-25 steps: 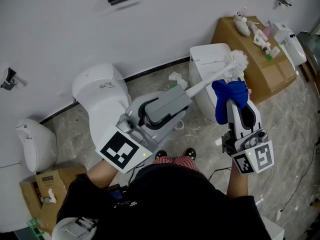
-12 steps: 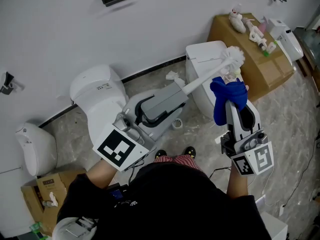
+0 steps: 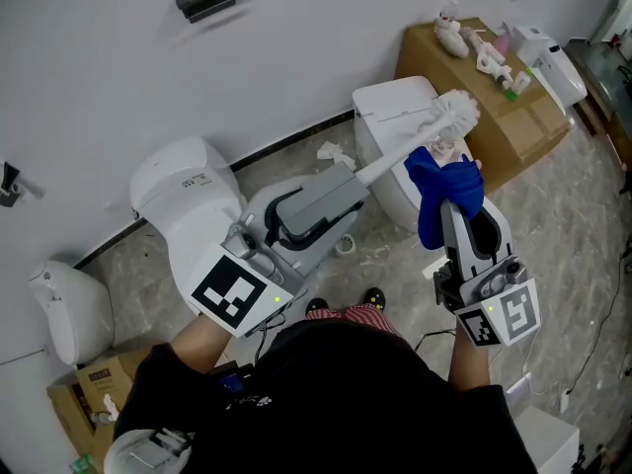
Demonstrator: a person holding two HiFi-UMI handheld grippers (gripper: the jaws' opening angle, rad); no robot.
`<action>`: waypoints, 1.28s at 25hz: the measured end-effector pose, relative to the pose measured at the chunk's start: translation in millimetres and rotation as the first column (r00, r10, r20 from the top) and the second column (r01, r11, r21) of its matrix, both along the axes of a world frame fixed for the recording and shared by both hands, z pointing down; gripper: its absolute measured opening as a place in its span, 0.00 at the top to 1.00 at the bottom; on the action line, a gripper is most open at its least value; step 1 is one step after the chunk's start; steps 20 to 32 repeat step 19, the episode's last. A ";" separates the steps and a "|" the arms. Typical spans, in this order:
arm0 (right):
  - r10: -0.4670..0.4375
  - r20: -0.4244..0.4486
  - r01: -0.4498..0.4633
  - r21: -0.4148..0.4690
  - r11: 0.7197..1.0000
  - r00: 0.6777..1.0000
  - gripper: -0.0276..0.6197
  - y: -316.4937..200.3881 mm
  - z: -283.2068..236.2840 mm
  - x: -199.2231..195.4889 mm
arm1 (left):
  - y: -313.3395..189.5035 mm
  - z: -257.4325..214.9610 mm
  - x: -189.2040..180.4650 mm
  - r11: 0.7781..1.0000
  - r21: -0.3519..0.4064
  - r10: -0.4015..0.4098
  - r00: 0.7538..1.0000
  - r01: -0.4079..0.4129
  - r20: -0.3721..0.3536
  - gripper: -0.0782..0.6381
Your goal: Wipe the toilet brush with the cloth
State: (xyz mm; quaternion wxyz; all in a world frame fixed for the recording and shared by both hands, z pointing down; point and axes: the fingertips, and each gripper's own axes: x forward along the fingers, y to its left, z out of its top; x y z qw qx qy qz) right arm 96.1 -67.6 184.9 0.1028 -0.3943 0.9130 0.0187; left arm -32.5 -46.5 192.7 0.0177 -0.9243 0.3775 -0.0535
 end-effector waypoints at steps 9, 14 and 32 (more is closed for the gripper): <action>0.046 0.005 -0.045 -0.015 0.999 0.999 0.85 3.4 3.2 6.0 | 0.4 4.3 2.6 0.999 -0.007 0.039 0.999 -0.039 0.008 0.65; 0.047 0.008 -0.047 -0.018 0.999 0.999 0.85 0.6 6.2 8.0 | -1.5 9.2 4.0 0.999 -0.013 0.042 0.999 -0.042 0.028 0.65; 0.033 0.014 -0.033 -0.025 0.999 0.999 0.85 -15.7 14.5 17.2 | -15.0 16.4 15.1 0.999 -0.020 0.032 0.999 -0.031 0.033 0.65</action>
